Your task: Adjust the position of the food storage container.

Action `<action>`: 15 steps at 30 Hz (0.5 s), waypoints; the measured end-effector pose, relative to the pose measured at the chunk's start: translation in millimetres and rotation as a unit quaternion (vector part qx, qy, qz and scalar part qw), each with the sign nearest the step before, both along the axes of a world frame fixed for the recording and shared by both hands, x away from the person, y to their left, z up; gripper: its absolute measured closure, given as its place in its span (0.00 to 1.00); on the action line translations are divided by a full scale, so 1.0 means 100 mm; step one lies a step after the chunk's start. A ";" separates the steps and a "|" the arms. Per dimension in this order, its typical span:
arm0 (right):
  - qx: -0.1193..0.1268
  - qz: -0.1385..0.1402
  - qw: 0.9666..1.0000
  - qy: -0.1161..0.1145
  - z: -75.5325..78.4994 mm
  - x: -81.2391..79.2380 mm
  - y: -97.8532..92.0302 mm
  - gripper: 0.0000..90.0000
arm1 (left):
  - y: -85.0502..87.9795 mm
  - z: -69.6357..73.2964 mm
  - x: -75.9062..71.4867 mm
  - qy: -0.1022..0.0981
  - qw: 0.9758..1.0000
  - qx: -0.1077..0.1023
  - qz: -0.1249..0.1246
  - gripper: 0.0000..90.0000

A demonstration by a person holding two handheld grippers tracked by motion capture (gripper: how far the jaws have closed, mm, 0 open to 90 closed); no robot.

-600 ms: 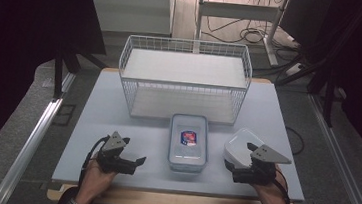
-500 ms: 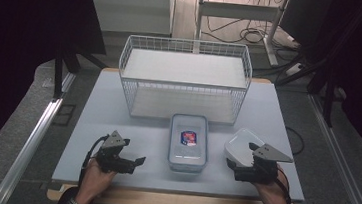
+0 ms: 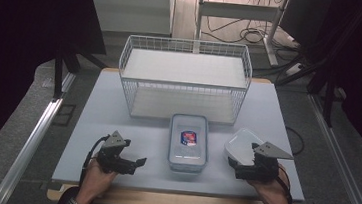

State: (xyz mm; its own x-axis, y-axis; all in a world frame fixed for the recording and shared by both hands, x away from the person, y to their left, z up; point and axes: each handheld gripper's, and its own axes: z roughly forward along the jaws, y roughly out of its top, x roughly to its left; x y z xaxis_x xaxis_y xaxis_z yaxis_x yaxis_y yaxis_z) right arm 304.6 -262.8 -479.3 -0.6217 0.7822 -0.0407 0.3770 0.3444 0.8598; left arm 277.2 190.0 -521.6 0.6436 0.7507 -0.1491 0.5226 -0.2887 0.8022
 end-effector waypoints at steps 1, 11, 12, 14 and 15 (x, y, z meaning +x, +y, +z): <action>-0.004 0.000 1.000 0.000 0.00 0.00 0.00 0.02 | 0.00 0.00 0.00 0.000 1.000 0.002 -0.001 0.07; -0.014 0.005 1.000 0.008 0.09 -0.03 0.02 0.33 | -0.02 -0.01 -0.01 -0.007 1.000 0.018 -0.001 0.08; -0.013 0.005 1.000 0.009 0.10 -0.04 0.02 0.42 | -0.01 -0.01 0.00 -0.007 1.000 0.019 -0.002 0.08; -0.009 0.018 1.000 0.021 0.13 -0.03 0.04 0.56 | -0.01 -0.02 0.00 -0.004 1.000 0.020 -0.002 0.08; -0.011 0.020 0.999 0.026 0.14 -0.02 0.05 0.64 | -0.02 -0.02 0.00 -0.003 1.000 0.021 -0.002 0.08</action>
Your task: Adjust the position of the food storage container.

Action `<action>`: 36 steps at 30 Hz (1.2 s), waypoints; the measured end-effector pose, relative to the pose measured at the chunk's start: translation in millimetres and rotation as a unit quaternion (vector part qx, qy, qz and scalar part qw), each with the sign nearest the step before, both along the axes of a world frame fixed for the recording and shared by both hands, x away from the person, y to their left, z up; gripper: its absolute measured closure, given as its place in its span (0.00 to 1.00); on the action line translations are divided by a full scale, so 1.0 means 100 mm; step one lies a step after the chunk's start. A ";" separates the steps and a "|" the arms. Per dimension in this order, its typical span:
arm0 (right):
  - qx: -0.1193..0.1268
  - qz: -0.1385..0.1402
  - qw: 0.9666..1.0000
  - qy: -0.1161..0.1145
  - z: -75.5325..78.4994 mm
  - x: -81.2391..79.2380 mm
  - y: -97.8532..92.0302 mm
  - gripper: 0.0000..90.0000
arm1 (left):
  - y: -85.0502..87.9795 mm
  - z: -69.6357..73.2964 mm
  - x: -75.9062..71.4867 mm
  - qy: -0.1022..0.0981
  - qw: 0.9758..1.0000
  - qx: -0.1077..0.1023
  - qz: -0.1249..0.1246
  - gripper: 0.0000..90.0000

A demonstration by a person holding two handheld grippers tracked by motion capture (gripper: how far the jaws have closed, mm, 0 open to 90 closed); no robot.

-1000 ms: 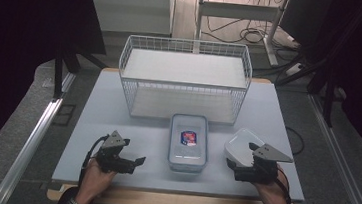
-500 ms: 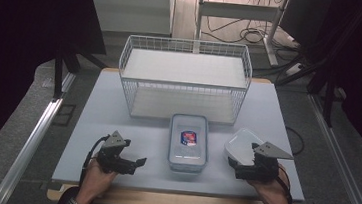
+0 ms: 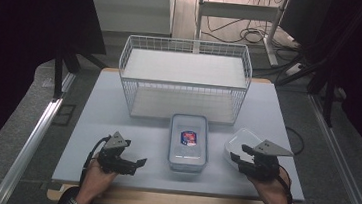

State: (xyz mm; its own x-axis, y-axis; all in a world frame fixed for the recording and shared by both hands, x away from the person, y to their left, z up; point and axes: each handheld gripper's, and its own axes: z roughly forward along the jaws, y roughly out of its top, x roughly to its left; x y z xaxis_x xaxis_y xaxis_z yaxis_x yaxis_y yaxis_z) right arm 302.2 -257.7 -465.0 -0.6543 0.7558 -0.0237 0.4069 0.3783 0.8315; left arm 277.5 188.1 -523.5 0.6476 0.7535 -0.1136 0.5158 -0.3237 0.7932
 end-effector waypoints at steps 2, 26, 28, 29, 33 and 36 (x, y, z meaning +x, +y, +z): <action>-0.013 0.014 1.000 0.008 0.00 0.02 0.07 0.83 | -0.01 0.00 -0.01 -0.003 1.000 0.003 -0.005 0.08; -0.069 0.033 0.996 0.051 -0.13 0.03 -0.04 0.99 | -0.05 -0.01 -0.01 -0.002 1.000 0.022 -0.012 0.08; -0.076 0.019 0.996 0.049 -0.12 0.02 -0.13 0.99 | -0.05 -0.01 -0.01 -0.003 1.000 0.022 -0.011 0.08; -0.077 0.014 0.996 0.049 -0.12 0.02 -0.18 0.99 | -0.05 -0.01 -0.01 -0.002 1.000 0.021 -0.010 0.08; -0.079 -0.020 0.995 0.050 -0.11 0.04 -0.40 0.99 | -0.04 -0.02 -0.01 -0.001 1.000 0.020 -0.008 0.08; -0.073 -0.046 0.995 0.054 -0.10 0.06 -0.54 0.99 | -0.05 -0.01 -0.01 0.002 1.000 0.019 -0.006 0.08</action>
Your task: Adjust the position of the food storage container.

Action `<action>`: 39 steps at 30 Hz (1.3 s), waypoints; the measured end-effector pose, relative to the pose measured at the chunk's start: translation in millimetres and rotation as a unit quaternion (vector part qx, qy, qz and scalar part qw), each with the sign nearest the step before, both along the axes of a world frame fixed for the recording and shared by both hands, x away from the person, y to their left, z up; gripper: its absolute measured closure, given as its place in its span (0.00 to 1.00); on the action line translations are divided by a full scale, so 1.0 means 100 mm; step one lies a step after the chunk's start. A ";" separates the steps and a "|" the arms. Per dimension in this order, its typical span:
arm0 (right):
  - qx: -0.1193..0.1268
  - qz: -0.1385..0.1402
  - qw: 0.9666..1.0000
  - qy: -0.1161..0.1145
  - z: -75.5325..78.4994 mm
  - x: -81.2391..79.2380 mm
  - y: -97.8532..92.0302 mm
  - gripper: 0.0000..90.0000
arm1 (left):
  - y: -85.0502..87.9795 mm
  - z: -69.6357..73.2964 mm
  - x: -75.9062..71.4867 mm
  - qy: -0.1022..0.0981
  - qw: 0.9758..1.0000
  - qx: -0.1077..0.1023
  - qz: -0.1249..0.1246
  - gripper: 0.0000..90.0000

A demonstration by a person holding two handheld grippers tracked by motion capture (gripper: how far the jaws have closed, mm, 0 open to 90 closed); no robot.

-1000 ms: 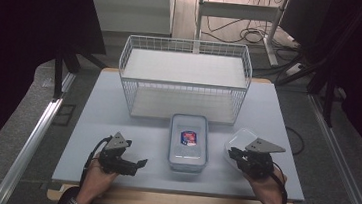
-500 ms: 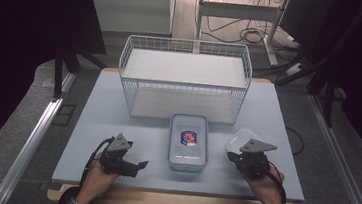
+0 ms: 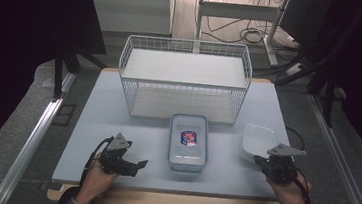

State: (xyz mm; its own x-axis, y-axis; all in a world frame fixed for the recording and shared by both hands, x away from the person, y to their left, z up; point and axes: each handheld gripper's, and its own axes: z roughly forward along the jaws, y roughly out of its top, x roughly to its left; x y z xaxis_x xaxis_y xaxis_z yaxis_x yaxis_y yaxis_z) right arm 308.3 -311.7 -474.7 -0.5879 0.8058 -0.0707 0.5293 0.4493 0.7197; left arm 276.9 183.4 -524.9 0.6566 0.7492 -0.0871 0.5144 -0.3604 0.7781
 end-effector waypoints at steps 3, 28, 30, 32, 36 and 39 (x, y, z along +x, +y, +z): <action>0.024 -0.002 1.000 -0.003 0.03 0.00 -0.03 0.99 | -0.01 0.00 0.00 0.002 1.000 0.003 -0.001 0.08; 0.026 0.055 0.998 -0.013 0.09 0.24 0.51 0.99 | -0.41 0.07 0.14 0.023 0.997 -0.011 -0.067 0.79; 0.022 0.071 0.997 -0.012 0.09 0.19 0.58 0.99 | -0.51 0.04 0.17 0.037 0.996 -0.010 -0.086 0.86; 0.021 0.077 0.997 -0.010 0.08 0.17 0.62 0.99 | -0.59 0.02 0.19 0.042 0.994 -0.005 -0.100 0.89; 0.016 0.081 0.996 -0.012 0.08 0.13 0.66 0.98 | -0.77 0.02 0.20 0.043 0.992 -0.004 -0.118 0.91; 0.017 0.081 0.996 -0.013 0.09 0.12 0.63 0.98 | -0.95 0.02 0.23 0.041 0.990 -0.007 -0.134 0.90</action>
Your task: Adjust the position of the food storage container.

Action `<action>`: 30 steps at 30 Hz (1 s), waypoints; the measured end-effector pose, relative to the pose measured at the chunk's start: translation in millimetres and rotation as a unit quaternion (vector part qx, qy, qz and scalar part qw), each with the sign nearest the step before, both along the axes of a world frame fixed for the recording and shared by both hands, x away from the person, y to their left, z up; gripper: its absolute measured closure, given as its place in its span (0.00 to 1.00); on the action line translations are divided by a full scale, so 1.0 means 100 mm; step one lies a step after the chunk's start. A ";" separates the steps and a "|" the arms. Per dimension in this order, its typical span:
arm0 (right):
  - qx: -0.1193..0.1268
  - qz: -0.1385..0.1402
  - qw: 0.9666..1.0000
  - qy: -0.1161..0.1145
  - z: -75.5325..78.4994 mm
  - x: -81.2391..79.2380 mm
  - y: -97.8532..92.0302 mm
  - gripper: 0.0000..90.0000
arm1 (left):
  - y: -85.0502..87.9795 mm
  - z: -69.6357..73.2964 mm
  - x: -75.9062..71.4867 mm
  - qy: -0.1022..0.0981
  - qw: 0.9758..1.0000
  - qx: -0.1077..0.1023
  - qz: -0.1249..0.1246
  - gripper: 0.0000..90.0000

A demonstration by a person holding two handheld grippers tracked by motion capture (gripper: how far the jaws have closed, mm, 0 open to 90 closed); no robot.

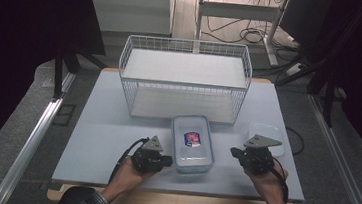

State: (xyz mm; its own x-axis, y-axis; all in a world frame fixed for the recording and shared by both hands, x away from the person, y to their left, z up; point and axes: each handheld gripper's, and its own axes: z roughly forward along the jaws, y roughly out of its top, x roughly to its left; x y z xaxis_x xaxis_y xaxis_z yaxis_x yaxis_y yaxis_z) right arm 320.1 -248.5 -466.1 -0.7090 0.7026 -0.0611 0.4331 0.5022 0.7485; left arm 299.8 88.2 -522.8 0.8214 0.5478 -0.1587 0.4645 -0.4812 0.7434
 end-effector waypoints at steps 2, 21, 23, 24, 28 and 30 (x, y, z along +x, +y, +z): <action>0.001 -0.003 1.000 -0.001 0.00 -0.01 -0.04 0.99 | -0.16 0.00 0.03 -0.002 1.000 -0.004 -0.014 0.89; 0.040 -0.040 0.998 0.039 -0.07 0.20 0.07 0.97 | -0.07 0.59 1.38 -0.040 0.997 -0.025 0.068 0.90; 0.035 -0.042 0.998 0.044 -0.10 0.24 0.12 0.97 | -0.23 0.62 1.43 -0.043 0.998 -0.027 0.042 0.90; 0.035 -0.040 0.998 0.046 -0.11 0.25 0.13 0.97 | -0.33 0.63 1.45 -0.046 0.998 -0.024 0.032 0.91; 0.023 -0.038 0.998 0.039 -0.12 0.23 0.17 0.98 | -0.68 0.65 1.48 -0.061 0.998 -0.008 0.009 0.91; 0.024 -0.036 0.998 0.037 -0.12 0.23 0.16 0.98 | -0.80 0.66 1.50 -0.060 0.998 -0.005 -0.004 0.93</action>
State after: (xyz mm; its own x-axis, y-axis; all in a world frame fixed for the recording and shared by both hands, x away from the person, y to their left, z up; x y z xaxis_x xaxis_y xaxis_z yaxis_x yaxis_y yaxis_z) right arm 343.0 -232.1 -478.0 -0.6577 0.7528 0.0246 0.5225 0.4325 0.7348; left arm 449.6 8.1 -456.7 0.8397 0.5393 -0.0638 0.3670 -0.4770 0.7986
